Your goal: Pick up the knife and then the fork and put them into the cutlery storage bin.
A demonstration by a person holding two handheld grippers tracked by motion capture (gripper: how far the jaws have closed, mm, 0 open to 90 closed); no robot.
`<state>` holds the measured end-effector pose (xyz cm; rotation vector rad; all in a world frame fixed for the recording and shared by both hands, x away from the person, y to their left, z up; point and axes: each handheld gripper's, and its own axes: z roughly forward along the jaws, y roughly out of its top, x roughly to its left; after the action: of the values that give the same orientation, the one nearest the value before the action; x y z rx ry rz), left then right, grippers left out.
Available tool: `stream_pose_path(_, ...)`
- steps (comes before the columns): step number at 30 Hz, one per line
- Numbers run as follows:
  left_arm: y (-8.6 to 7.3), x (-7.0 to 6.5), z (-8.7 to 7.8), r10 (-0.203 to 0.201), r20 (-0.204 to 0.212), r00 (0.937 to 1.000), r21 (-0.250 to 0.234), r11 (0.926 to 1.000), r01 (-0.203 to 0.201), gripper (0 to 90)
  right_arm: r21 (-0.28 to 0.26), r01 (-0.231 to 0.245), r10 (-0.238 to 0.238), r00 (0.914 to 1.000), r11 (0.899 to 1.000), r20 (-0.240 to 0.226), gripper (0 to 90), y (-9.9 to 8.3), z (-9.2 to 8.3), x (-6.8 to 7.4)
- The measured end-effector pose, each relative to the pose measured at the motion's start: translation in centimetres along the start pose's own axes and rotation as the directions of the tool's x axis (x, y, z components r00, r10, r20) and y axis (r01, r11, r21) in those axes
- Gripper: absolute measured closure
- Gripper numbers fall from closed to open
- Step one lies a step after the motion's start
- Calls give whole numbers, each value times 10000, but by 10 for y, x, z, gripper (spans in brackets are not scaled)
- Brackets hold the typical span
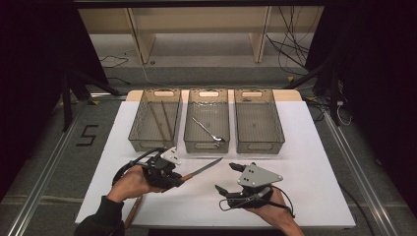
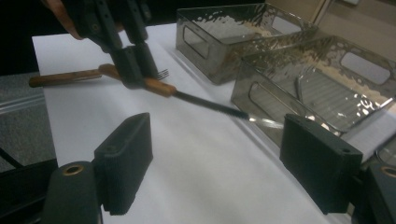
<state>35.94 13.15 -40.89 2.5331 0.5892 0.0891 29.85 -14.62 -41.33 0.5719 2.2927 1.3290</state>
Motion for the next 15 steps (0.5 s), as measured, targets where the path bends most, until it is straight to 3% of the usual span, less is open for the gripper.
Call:
stream_pose_path(9, 2, -8, 5, 247, 289, 9993, 293, 9992, -256, 758, 335, 1049, -1047, 9945, 9939, -80, 264, 2, 13, 14)
stream_pose_path(15, 6, -16, 6, 493, 478, 9976, 420, 9978, -513, 758, 526, 1692, -1683, 9855, 9842, -212, 272, 1, 20, 25)
